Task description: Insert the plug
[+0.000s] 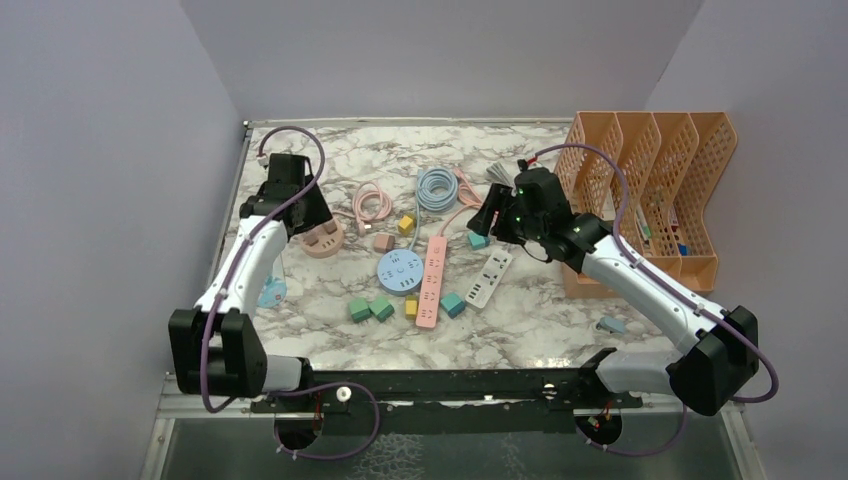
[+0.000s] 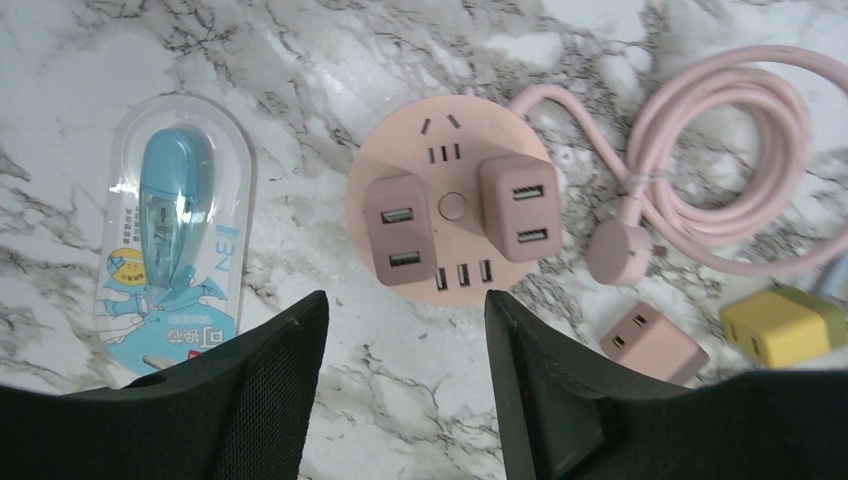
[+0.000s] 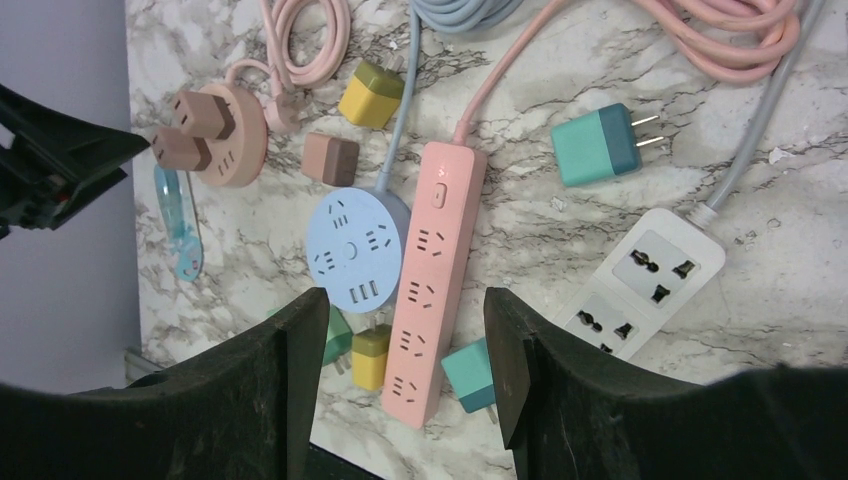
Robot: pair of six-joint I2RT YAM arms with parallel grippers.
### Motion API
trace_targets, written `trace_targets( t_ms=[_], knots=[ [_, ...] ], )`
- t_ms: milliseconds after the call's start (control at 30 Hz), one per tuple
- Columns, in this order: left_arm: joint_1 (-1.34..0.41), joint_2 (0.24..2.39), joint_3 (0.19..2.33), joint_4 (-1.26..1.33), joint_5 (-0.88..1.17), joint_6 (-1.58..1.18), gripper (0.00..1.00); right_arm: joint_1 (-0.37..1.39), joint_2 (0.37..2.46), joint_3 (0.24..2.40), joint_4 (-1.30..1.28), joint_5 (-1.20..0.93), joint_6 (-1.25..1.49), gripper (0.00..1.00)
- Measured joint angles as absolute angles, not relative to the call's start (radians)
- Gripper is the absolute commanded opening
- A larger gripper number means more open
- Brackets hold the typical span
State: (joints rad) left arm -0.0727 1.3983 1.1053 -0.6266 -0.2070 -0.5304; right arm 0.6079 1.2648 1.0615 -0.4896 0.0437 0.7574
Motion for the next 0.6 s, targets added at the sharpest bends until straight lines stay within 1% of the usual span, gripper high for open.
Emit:
trace_targets(
  t_ms=[100,167,267,333,533,600],
  knots=[
    [-0.086,1.297,1.077,-0.604,-0.081,-0.475,0.68,0.608,1.265,1.061,-0.509,0.044,0.736,0.59],
    [-0.107,1.237,1.052,-0.576,0.01,-0.439,0.73,0.608,1.265,1.054,-0.519,0.047,0.73,0.59],
    [-0.153,1.172,1.002,-0.521,0.136,-0.408,0.79,0.608,1.265,1.018,-0.535,0.07,0.73,0.59],
    [-0.204,1.141,0.955,-0.473,0.21,-0.398,0.81,0.608,1.264,0.985,-0.559,0.091,0.737,0.59],
    [-0.392,1.158,0.896,-0.402,0.25,-0.365,0.82,0.607,1.258,0.888,-0.607,0.13,0.779,0.59],
    [-0.423,1.18,0.896,-0.371,0.25,-0.354,0.82,0.608,1.258,0.875,-0.609,0.131,0.795,0.59]
  ],
)
